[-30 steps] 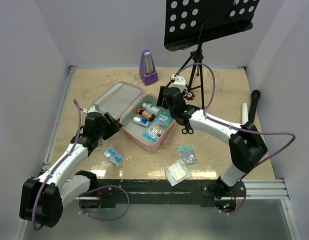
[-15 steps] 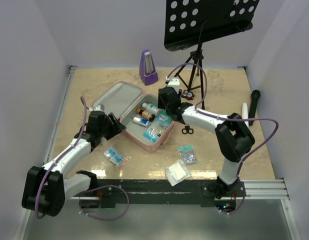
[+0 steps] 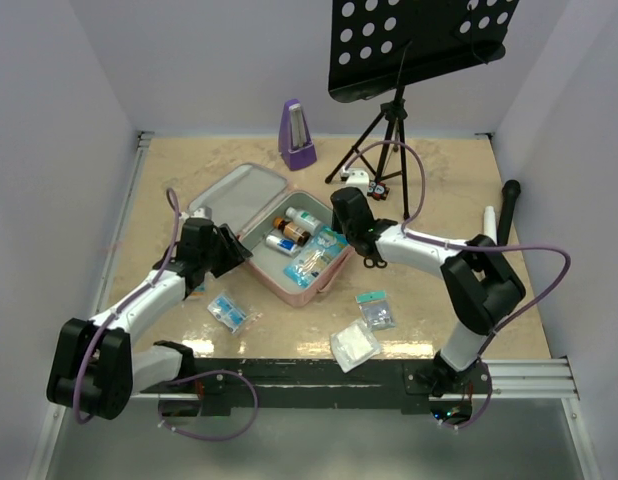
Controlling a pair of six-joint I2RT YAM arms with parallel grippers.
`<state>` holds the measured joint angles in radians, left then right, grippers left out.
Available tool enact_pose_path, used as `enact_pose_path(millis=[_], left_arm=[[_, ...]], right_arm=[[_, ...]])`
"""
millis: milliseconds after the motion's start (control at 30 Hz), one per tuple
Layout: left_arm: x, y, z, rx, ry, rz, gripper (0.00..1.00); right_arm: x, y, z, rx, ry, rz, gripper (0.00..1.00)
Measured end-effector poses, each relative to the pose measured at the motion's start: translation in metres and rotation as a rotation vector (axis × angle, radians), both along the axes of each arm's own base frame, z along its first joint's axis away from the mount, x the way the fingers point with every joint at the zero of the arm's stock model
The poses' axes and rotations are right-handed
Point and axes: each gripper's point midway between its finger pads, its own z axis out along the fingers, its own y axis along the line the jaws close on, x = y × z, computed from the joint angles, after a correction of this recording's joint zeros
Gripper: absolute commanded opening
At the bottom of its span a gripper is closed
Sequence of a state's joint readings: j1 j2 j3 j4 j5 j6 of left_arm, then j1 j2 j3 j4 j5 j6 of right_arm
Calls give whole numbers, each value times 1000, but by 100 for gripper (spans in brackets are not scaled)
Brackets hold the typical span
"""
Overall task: Organize the medicine kit
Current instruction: Adjust the medicine box at the center of the board.
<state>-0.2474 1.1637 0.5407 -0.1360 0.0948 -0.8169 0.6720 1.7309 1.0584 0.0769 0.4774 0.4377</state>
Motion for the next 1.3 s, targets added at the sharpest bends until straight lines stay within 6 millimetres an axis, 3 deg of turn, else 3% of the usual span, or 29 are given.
enact_pose_path(millis=[167, 400, 633, 933, 1067, 1200, 1300], left_arm=[[2, 3, -4, 23, 19, 12, 57], [7, 4, -9, 40, 38, 23, 57], [26, 2, -2, 50, 27, 36, 57], [44, 4, 2, 75, 26, 59, 56], [48, 5, -2, 89, 34, 61, 56], [51, 6, -5, 97, 42, 67, 56], [53, 7, -4, 102, 39, 73, 56]], right_arm=[[-17, -3, 2, 35, 11, 28, 18], [-39, -7, 3, 81, 27, 56, 18], [-61, -5, 1, 118, 46, 92, 18], [-72, -1, 2, 146, 52, 114, 18], [-76, 0, 3, 149, 61, 126, 26], [-80, 0, 10, 160, 60, 132, 46], [-83, -1, 22, 177, 43, 132, 55]])
